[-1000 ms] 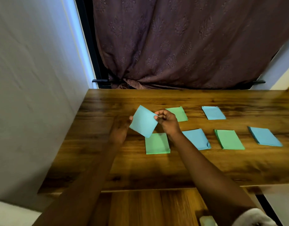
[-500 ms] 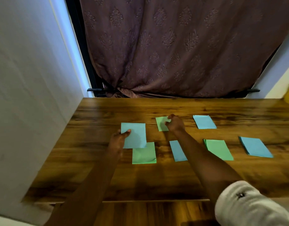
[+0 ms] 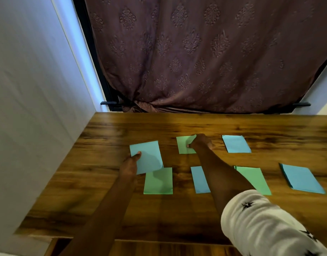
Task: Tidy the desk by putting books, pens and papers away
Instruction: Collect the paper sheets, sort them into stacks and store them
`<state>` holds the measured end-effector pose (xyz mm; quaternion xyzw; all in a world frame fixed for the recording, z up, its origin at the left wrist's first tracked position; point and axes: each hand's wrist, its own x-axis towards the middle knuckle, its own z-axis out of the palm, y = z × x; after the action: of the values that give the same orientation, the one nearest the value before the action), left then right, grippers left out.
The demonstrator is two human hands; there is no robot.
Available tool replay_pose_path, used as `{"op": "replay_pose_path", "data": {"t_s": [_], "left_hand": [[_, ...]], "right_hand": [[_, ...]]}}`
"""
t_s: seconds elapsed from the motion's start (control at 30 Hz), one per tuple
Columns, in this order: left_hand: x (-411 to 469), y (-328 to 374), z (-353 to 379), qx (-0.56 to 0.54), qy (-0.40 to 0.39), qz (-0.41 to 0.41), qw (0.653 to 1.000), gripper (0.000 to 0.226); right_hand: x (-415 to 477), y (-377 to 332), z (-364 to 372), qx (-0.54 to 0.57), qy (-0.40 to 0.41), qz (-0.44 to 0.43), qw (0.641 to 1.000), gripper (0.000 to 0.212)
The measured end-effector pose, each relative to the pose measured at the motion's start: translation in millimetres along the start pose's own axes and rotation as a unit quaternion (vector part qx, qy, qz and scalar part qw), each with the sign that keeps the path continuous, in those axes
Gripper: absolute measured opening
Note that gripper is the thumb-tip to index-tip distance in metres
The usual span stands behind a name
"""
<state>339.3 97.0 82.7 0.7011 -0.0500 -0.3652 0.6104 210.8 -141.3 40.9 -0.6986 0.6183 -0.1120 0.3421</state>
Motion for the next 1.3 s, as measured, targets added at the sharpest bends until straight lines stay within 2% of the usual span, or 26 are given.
{"op": "replay_pose_path", "data": {"t_s": [0.1,0.23,0.37,0.47,0.53,0.63,0.7,0.83,1.0,1.2,1.27,1.3], "left_hand": [[-4,-5,3,-0.020,-0.003,-0.003,1.000,0.035],[-11,-11,7,-0.060,0.001,-0.015,0.998,0.024],[-16,-14,11,-0.084,-0.003,-0.026,0.996,0.030],[-20,-12,16,-0.108,-0.017,-0.034,0.993,0.026],[-23,-8,22,-0.118,-0.021,-0.033,0.992,0.027],[-29,-6,34,-0.132,-0.033,-0.024,0.990,0.028],[-37,-6,46,-0.138,-0.045,-0.021,0.989,0.026],[-50,-9,69,-0.134,-0.046,-0.003,0.990,0.026],[-71,-16,98,-0.118,-0.064,0.038,0.990,0.019],[-80,-24,121,-0.133,-0.058,0.003,0.989,0.018],[-81,-28,125,-0.142,-0.058,-0.010,0.988,0.020],[-81,-30,127,-0.144,-0.055,-0.009,0.988,0.021]], "right_hand": [[19,13,9,0.020,-0.006,0.010,1.000,0.057],[-6,10,0,0.030,0.012,0.011,0.999,0.060],[-25,8,-9,0.033,0.025,-0.023,0.999,0.053],[-40,8,-19,0.145,0.034,-0.035,0.988,0.039],[-56,5,-29,0.244,0.046,-0.038,0.968,0.034],[-84,5,-42,0.369,0.001,-0.042,0.928,0.023],[-108,9,-52,0.406,-0.028,-0.055,0.912,0.013],[-146,18,-65,0.406,-0.069,-0.095,0.906,0.012],[-164,27,-71,0.397,-0.108,-0.087,0.907,0.020],[-150,50,-92,0.358,-0.157,-0.073,0.918,0.025],[-129,62,-104,0.324,-0.142,-0.056,0.934,0.023],[-111,69,-109,0.293,-0.102,-0.050,0.949,0.023]]}}
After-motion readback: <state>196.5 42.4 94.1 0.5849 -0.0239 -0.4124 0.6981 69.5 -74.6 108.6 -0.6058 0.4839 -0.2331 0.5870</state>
